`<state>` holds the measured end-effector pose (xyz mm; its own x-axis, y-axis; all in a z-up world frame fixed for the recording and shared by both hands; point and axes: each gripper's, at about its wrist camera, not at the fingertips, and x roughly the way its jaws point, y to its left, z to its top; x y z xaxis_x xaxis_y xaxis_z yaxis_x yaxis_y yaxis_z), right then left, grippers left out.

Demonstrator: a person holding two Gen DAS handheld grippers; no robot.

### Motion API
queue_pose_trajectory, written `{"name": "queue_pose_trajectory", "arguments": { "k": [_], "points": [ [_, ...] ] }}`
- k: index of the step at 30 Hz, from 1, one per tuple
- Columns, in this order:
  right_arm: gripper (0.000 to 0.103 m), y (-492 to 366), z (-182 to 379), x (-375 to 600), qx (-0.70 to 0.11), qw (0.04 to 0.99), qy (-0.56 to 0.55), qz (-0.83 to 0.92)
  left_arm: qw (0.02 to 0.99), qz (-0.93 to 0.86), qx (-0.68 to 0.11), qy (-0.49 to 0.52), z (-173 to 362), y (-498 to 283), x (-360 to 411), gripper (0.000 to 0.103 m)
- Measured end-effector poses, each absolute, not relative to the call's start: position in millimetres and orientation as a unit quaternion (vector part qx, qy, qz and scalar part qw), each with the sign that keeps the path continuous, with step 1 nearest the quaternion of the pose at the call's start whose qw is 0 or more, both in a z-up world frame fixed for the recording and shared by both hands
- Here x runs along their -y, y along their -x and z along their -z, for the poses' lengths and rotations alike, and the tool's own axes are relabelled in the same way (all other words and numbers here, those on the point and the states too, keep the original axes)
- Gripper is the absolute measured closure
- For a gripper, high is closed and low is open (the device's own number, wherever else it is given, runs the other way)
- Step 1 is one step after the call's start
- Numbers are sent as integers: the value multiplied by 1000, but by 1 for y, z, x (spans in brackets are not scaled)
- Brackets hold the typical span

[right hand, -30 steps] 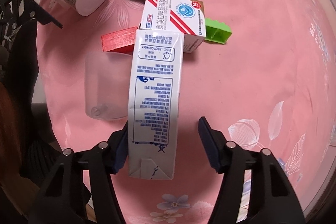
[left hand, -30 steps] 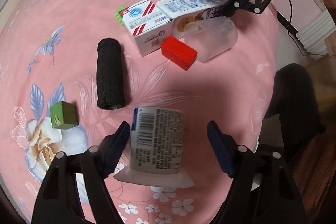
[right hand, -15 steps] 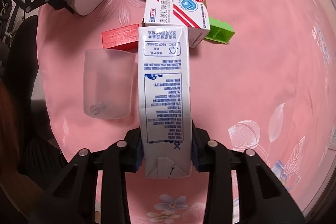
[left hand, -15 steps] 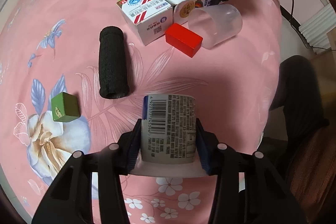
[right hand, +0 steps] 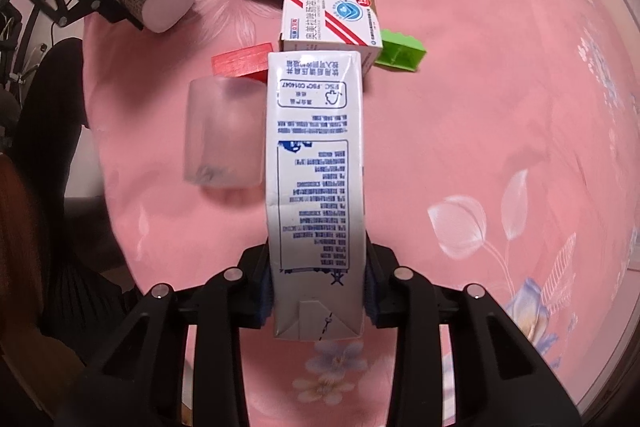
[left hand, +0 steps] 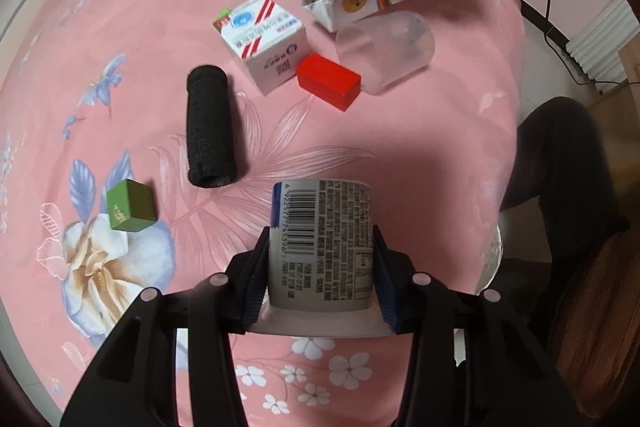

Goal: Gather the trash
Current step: 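Carry the yogurt cup and milk carton with both tools over the trash bin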

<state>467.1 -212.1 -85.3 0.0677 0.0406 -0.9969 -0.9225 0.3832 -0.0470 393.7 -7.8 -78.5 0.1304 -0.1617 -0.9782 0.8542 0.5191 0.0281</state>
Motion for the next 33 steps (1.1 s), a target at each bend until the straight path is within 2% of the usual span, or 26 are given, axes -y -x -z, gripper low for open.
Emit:
{"name": "queue_pose_trajectory", "arguments": {
  "k": [17, 33],
  "points": [
    [68, -388, 34, 221, -533, 621, 424, -389, 689, 383, -510, -342, 39, -351, 9, 54],
    [68, -270, 9, 188, -495, 602, 464, -421, 693, 408, -482, -348, 21, -263, 13, 54]
  ]
}}
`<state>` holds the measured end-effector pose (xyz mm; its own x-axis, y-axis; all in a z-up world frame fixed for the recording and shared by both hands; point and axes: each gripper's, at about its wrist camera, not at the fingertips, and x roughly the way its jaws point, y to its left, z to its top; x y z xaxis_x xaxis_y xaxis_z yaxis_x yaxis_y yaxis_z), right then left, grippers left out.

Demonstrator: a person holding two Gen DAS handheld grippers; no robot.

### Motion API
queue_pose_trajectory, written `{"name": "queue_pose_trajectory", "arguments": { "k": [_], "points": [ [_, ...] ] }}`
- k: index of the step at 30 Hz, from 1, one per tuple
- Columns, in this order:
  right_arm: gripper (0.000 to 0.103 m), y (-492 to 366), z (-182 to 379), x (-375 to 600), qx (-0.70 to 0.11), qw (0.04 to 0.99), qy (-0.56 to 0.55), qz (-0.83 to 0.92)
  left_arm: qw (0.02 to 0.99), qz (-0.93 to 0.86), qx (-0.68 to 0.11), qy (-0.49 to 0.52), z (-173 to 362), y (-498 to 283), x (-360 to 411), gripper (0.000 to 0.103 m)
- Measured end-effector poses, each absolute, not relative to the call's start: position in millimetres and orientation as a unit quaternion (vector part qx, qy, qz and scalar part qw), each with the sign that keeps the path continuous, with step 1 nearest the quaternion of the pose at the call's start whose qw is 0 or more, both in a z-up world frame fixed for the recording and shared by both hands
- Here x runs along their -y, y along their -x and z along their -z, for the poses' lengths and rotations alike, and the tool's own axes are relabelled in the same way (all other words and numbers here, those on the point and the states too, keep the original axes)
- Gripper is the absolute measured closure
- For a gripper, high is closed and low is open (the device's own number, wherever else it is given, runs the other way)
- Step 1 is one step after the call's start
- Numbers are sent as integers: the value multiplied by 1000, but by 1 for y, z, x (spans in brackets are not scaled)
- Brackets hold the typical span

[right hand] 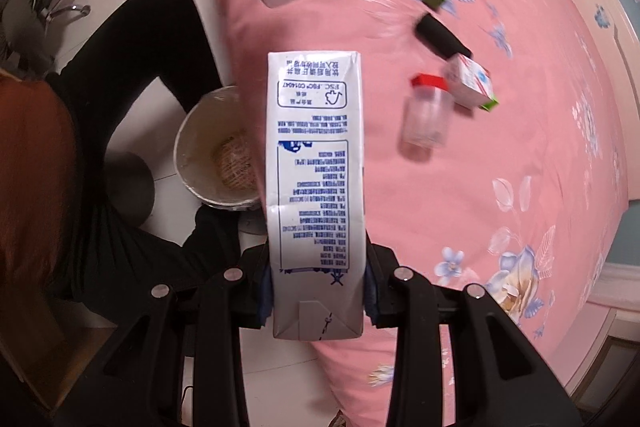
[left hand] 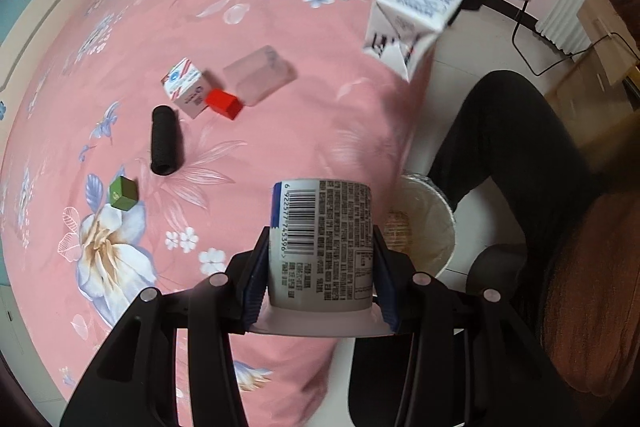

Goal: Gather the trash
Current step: 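Carry the yogurt cup and milk carton with both tools over the trash bin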

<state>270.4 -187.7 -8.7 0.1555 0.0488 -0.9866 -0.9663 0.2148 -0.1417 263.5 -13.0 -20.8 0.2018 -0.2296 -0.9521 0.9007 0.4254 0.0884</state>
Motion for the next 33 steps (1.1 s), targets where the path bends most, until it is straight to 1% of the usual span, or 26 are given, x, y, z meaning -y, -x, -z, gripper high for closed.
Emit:
{"name": "queue_pose_trajectory", "arguments": {
  "k": [10, 18, 33],
  "points": [
    [68, -219, 23, 169, -483, 588, 466, -451, 683, 429, -477, -349, 33, -215, 20, 54],
    [68, -195, 49, 160, -489, 571, 465, -467, 676, 444, -479, -342, 49, -190, 26, 54],
    [68, -152, 118, 133, -506, 504, 478, -511, 653, 465, -508, -315, 112, -180, 36, 54]
  ]
}}
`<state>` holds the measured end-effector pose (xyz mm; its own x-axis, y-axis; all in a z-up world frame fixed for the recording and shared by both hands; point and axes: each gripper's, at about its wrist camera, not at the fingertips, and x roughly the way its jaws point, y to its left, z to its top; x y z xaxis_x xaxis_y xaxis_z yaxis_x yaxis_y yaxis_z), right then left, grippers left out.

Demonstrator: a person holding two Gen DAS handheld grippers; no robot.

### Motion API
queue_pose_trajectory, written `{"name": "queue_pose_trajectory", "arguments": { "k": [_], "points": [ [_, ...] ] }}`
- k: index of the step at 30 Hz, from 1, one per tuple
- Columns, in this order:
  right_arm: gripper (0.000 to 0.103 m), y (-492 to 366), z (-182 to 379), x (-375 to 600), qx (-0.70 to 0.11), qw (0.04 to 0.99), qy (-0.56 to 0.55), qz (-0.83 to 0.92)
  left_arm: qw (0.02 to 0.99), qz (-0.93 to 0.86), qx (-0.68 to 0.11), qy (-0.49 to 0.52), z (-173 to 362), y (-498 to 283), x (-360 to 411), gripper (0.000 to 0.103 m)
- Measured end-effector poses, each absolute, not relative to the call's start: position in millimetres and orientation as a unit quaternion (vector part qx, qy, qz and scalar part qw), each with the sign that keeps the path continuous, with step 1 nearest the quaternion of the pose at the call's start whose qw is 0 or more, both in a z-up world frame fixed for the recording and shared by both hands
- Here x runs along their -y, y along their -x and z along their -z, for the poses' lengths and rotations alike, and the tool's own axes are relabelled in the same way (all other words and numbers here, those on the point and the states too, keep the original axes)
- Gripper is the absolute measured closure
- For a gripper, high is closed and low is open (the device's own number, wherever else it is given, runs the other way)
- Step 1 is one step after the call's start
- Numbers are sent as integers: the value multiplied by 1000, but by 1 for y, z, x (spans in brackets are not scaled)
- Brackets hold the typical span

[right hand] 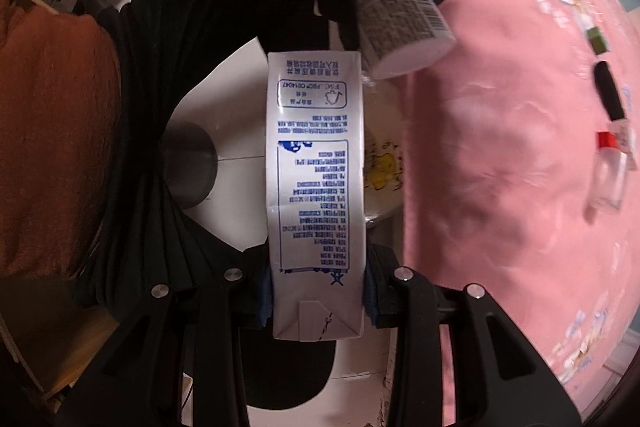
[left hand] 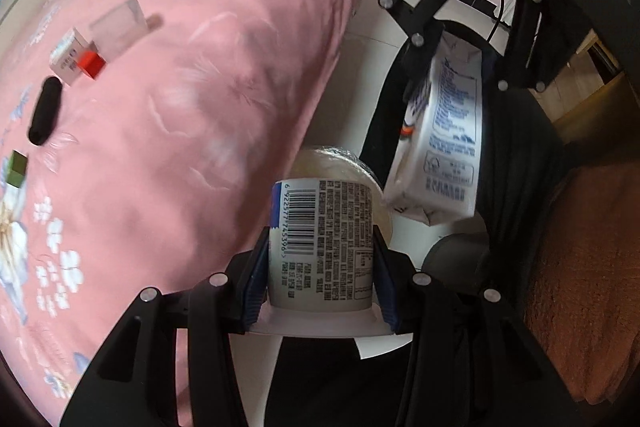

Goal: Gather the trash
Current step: 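Carry the yogurt cup and milk carton with both tools over the trash bin, then open both tools to drop the cup and carton into the bin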

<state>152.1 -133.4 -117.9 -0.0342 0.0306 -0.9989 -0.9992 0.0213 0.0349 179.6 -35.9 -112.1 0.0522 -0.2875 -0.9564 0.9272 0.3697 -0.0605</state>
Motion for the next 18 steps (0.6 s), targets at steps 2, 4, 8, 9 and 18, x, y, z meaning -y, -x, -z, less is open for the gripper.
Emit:
{"name": "queue_pose_trajectory", "arguments": {
  "k": [2, 4, 8, 9, 18],
  "points": [
    [68, -152, 127, 130, -510, 497, 479, -513, 651, 466, -513, -308, 123, -181, 35, 54],
    [68, -151, 134, 126, -513, 489, 479, -518, 650, 467, -519, -300, 132, -185, 33, 54],
    [68, -153, 151, 119, -519, 467, 486, -525, 646, 465, -530, -292, 150, -194, 31, 54],
    [68, -152, 155, 119, -519, 462, 488, -527, 643, 467, -533, -290, 154, -197, 32, 54],
    [67, -163, 187, 109, -526, 438, 489, -541, 632, 477, -543, -280, 182, -206, 31, 54]
  ]
}}
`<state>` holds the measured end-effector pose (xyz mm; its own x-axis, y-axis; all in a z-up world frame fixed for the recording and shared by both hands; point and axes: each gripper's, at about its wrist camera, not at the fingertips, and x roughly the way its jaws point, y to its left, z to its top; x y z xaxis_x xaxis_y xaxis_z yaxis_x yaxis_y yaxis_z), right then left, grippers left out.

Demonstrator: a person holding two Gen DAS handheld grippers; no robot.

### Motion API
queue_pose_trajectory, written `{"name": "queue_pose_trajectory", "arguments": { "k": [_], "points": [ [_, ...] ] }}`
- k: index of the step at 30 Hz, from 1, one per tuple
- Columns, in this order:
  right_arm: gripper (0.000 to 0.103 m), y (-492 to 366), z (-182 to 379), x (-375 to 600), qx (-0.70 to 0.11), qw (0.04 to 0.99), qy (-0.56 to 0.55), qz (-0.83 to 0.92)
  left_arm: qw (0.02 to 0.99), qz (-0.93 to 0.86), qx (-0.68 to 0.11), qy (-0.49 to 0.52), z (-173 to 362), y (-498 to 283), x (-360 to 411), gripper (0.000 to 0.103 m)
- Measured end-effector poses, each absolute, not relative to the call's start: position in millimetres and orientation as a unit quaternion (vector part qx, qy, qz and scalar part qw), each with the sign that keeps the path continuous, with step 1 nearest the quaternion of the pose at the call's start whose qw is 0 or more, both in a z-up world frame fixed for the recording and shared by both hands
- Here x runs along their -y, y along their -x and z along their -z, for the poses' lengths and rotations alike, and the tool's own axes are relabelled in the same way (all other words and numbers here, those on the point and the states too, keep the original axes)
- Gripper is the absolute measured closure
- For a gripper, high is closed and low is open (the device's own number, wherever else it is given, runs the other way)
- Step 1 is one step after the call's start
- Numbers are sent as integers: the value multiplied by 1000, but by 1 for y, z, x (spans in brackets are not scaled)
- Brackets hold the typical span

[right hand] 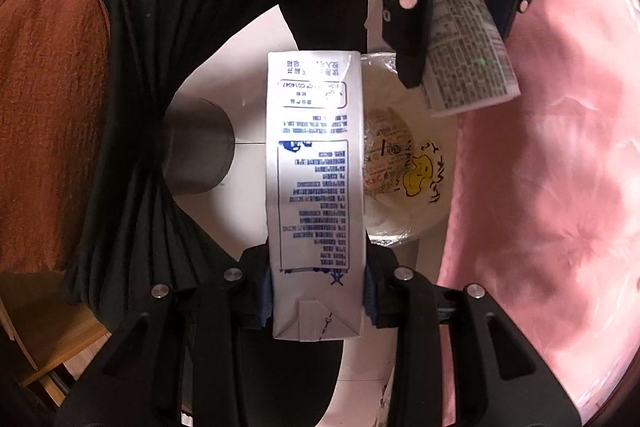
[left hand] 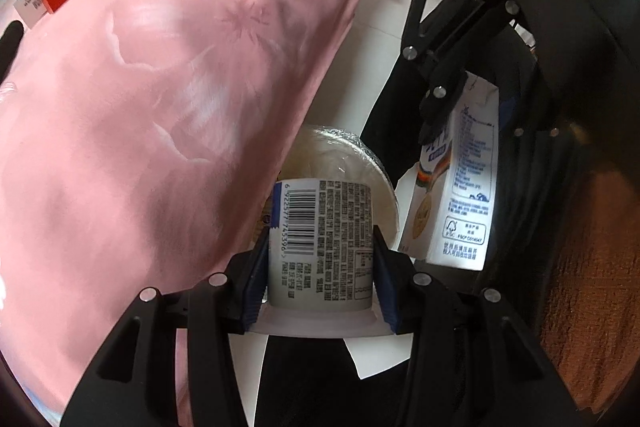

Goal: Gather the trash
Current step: 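Open both tools to drop the cup and carton into the bin, then move both tools back over the bed toward the green block and medicine box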

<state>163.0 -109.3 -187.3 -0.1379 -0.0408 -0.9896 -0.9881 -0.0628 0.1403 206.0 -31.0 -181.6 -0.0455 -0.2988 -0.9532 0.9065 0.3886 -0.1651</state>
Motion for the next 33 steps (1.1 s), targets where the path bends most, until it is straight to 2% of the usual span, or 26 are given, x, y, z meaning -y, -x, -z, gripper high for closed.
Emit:
{"name": "queue_pose_trajectory", "arguments": {
  "k": [5, 7, 8, 9, 14, 17, 33],
  "points": [
    [67, -172, 200, 107, -519, 438, 492, -544, 629, 478, -548, -275, 193, -213, 33, 53],
    [51, -175, 202, 107, -513, 440, 491, -549, 632, 477, -549, -268, 195, -218, 31, 52],
    [31, -178, 202, 106, -506, 448, 489, -551, 633, 478, -549, -264, 194, -219, 29, 45],
    [26, -179, 203, 105, -497, 460, 489, -549, 636, 478, -548, -258, 192, -222, 27, 40],
    [26, -191, 201, 105, -491, 496, 471, -540, 634, 483, -542, -267, 188, -214, 28, 25],
    [26, -188, 197, 109, -486, 499, 479, -534, 640, 481, -534, -272, 182, -208, 28, 20],
    [26, -198, 152, 131, -479, 570, 451, -492, 679, 454, -499, -290, 130, -204, 19, 13]
  ]
}}
